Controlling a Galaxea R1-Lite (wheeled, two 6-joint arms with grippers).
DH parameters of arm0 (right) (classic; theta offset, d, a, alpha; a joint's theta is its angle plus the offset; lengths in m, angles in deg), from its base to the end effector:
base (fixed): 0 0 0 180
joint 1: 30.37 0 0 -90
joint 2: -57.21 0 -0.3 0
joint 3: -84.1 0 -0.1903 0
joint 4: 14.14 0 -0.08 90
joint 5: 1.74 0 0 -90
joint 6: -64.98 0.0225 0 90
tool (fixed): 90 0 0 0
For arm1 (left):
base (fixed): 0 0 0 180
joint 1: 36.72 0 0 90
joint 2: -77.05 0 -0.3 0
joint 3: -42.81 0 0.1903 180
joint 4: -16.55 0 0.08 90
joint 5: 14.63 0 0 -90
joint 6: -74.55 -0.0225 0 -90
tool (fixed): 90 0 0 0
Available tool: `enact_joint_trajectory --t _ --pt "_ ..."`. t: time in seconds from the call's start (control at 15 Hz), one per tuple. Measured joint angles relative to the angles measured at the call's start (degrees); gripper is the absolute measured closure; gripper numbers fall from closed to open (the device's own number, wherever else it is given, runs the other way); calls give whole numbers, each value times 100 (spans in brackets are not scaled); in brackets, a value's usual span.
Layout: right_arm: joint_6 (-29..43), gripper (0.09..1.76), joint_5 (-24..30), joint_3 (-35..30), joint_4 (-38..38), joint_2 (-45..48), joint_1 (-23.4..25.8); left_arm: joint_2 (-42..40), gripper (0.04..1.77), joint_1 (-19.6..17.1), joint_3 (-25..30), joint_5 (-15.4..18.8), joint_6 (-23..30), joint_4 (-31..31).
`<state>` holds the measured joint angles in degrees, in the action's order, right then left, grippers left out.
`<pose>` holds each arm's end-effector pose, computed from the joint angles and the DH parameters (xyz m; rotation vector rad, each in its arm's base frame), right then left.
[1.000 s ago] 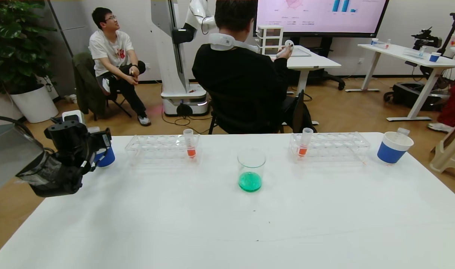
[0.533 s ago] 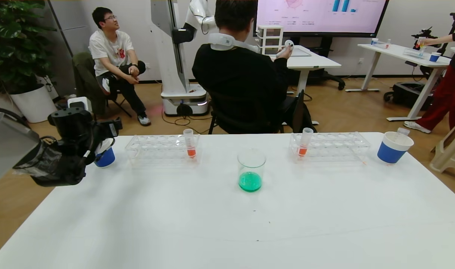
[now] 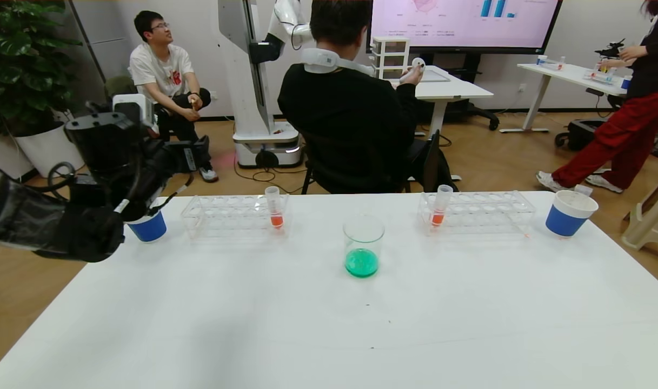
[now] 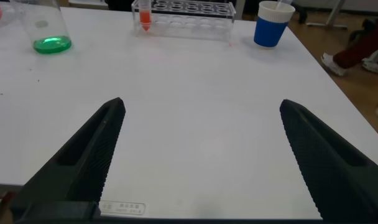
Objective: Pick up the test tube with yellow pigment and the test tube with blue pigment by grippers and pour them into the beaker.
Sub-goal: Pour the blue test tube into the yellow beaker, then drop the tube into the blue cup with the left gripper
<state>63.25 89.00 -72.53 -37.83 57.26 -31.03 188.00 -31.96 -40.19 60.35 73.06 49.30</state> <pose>-0.0229 0.0000 0.0749 -0.0302 0.0043 0.0245 0.3759 -0.0255 0.1995 0.0115 -0.0803 0.1800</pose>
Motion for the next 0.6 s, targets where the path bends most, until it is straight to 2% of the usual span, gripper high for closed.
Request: enact_joint_trajectory --t 0.33,0.6 --pt "0 11 2 0 -2 0 -2 -1886 6 -17 813 380 -221 -750" --pt "0 11 0 0 -5 0 -2 -3667 6 -52 1504 571 -413 -1653"
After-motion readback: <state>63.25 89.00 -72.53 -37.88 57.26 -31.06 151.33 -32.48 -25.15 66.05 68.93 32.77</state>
